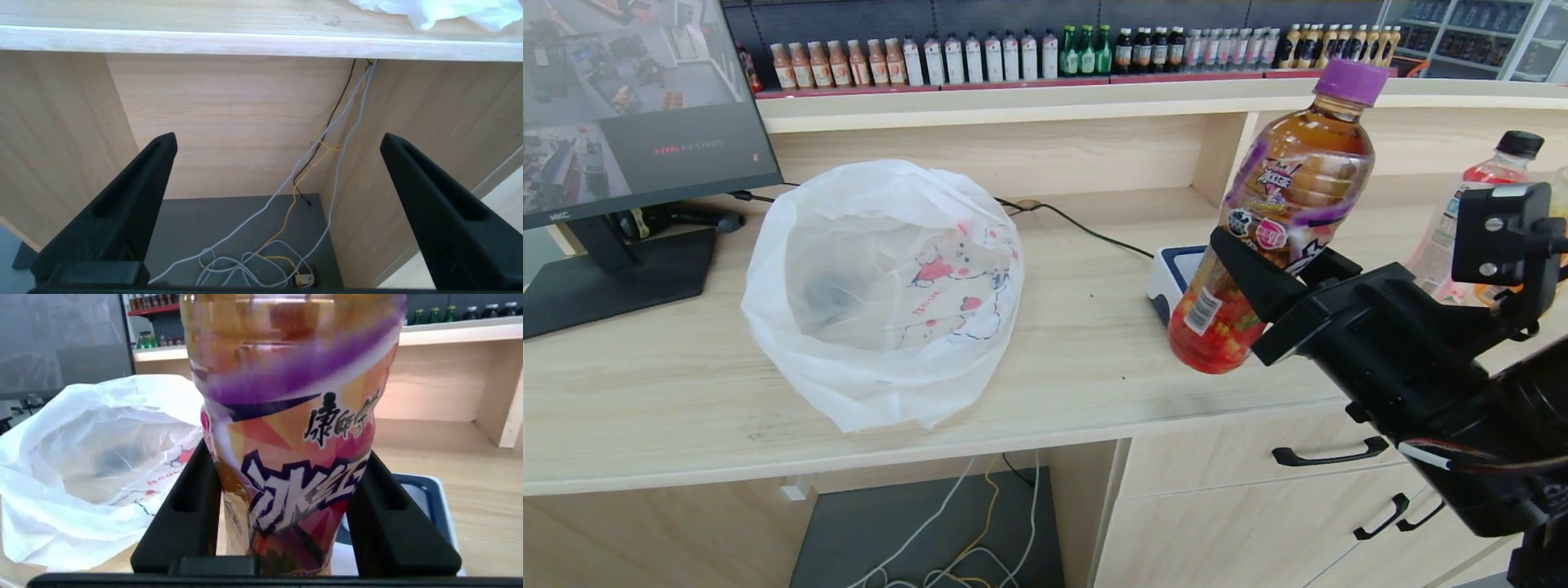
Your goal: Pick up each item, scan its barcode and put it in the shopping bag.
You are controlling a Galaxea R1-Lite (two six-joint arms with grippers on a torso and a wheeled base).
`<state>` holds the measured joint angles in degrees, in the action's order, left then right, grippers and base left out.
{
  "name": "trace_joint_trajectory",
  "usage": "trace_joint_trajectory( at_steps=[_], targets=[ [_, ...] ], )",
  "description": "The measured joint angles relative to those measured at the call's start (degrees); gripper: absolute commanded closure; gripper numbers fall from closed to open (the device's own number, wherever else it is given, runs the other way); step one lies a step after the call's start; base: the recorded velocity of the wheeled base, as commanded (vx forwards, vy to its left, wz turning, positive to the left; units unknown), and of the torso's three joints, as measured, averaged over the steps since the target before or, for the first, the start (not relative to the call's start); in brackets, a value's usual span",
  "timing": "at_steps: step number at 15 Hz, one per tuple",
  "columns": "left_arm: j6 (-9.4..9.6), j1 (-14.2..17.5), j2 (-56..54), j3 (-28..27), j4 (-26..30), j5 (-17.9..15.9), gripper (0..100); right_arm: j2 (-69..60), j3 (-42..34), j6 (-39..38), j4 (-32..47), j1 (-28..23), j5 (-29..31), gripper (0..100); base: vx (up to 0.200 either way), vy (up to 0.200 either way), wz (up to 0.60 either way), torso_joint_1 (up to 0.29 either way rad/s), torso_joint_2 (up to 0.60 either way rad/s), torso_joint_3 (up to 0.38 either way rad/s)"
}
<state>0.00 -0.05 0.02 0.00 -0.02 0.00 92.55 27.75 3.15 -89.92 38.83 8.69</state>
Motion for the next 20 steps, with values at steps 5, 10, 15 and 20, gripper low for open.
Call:
trace_joint_trajectory(
  at_steps=[5, 10, 15, 20],
  targets=[
    [0.02, 0.0, 0.0, 0.0, 0.0, 0.0, 0, -0.5, -0.7, 0.0, 0.0, 0.0, -0.2, 100, 0.0, 0.2, 0.0, 0.003, 0.01, -0.001],
    [0.0, 0.0, 0.0, 0.0, 0.0, 0.0, 0, -0.7, -0.8, 0.0, 0.0, 0.0, -0.2, 100, 0.0, 0.2, 0.0, 0.003, 0.0, 0.002],
    [0.18, 0.0, 0.0, 0.0, 0.0, 0.0, 0, -0.8, -0.3, 0.0, 0.0, 0.1, -0.2, 100, 0.0, 0.0, 0.0, 0.0, 0.0, 0.0],
    [0.21, 0.0, 0.0, 0.0, 0.0, 0.0, 0, -0.8, -0.1, 0.4, 0.0, 0.1, -0.2, 100, 0.0, 0.0, 0.0, 0.0, 0.0, 0.0]
  ],
)
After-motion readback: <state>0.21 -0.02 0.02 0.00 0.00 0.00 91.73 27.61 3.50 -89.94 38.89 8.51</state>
